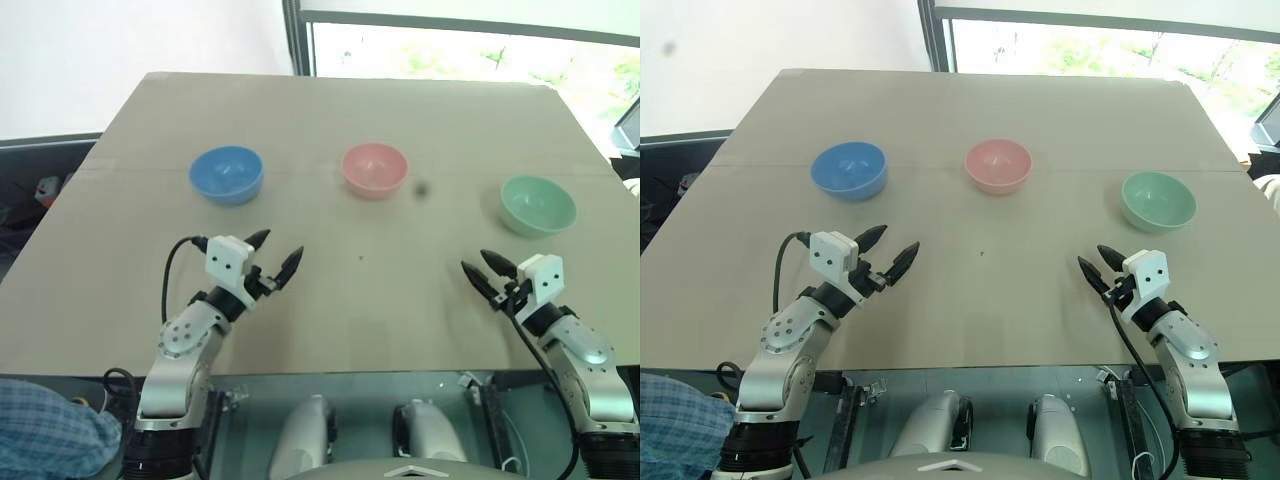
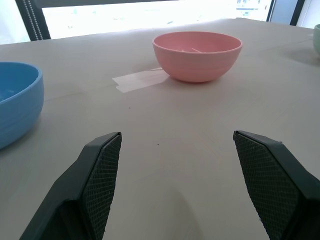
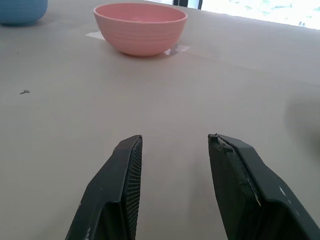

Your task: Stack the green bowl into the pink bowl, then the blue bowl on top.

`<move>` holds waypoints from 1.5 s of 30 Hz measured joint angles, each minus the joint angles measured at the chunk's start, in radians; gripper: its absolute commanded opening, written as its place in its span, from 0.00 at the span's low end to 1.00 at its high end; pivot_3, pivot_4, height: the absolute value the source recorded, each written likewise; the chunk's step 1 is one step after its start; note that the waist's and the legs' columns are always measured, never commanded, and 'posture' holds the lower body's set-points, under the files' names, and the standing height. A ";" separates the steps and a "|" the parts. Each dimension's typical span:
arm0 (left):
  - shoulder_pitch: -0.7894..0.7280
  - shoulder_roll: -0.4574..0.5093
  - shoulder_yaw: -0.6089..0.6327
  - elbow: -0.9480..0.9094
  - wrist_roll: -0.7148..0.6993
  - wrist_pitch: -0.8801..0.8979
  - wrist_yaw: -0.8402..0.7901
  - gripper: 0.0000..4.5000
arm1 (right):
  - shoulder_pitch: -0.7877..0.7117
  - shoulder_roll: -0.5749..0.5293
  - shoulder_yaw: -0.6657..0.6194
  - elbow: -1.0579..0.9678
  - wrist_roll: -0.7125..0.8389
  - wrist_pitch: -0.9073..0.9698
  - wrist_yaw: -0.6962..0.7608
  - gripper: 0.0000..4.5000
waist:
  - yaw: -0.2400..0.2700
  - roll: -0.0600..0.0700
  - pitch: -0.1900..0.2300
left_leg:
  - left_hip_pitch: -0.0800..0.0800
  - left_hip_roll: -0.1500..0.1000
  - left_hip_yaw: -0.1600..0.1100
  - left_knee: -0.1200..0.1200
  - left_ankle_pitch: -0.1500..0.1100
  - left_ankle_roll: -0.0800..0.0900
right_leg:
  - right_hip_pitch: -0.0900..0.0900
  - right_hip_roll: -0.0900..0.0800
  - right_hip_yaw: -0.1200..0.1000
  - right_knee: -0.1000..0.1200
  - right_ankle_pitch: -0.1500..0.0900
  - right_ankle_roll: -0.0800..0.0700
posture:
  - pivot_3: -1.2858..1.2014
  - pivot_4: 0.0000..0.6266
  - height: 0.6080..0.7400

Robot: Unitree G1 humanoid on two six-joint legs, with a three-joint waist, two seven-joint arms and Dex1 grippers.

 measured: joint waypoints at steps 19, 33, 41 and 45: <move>0.029 0.020 0.010 0.000 -0.032 -0.031 -0.058 0.84 | 0.000 -0.019 -0.001 0.001 0.003 0.000 0.040 0.49 | 0.000 0.000 0.000 | 0.000 0.000 0.000 0.000 0.000 0.000 | 0.000 0.000 0.000 0.000 0.000 0.000 | 0.52 0.24 1.00; 0.028 0.053 0.075 -0.004 -0.168 0.020 -0.110 0.84 | -0.229 -0.057 0.104 0.037 -0.108 0.077 0.027 0.49 | -0.004 0.000 0.000 | 0.000 0.001 0.000 0.000 0.000 0.000 | 0.000 0.001 0.000 0.000 0.000 0.000 | 0.52 0.24 1.00; 0.059 0.089 0.131 -0.044 -0.297 0.064 -0.177 0.84 | -0.558 -0.034 0.283 0.209 -0.276 0.183 0.045 0.49 | -0.004 0.000 0.000 | -0.003 0.000 0.000 0.001 0.000 0.000 | -0.003 0.002 -0.001 0.000 0.000 0.000 | 0.52 0.24 1.00; 0.108 0.099 0.145 -0.076 -0.349 0.066 -0.224 0.84 | -0.757 0.034 0.381 0.350 -0.323 0.171 0.103 0.49 | -0.025 0.000 0.000 | -0.004 0.000 0.000 0.000 0.000 0.000 | -0.004 0.002 -0.001 0.000 0.000 0.000 | 0.52 0.24 1.00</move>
